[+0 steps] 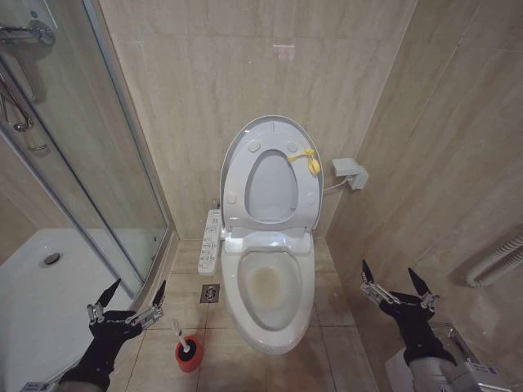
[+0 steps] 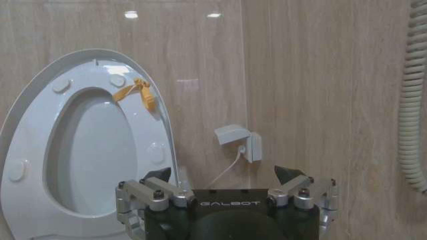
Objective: Open the toilet lid, clean the toilet bowl with a toilet brush, close the toilet lid, and flush.
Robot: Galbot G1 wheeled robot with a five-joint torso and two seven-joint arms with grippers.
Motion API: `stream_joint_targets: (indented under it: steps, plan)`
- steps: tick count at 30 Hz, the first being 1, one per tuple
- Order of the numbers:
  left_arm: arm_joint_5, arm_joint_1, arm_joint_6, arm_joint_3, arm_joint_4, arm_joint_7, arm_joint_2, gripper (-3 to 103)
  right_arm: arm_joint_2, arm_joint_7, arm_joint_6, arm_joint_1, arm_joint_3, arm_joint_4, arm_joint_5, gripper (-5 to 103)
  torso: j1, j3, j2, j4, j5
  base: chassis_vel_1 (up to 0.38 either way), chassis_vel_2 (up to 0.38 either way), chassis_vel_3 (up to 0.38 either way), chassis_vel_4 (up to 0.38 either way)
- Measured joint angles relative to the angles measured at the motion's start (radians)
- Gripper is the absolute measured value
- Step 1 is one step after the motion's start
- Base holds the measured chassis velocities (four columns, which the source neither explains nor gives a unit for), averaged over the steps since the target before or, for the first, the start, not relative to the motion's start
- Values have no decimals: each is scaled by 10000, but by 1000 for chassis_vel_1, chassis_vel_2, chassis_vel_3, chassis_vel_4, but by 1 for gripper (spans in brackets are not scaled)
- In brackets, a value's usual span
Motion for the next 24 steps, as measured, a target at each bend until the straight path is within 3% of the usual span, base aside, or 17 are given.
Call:
stream_joint_targets:
  steps: [16, 24]
  plan:
    - [-72, -253, -458, -318, 18, 60, -6, 100, 0, 0, 0, 0, 0, 0, 0, 100, 1, 0, 0, 0, -1, 0, 0, 0, 0]
    - [-530, -444, -107, -89, 23, 104, 197, 100, 0, 0, 0, 0, 0, 0, 0, 100, 1, 0, 0, 1, -1, 0, 0, 0, 0]
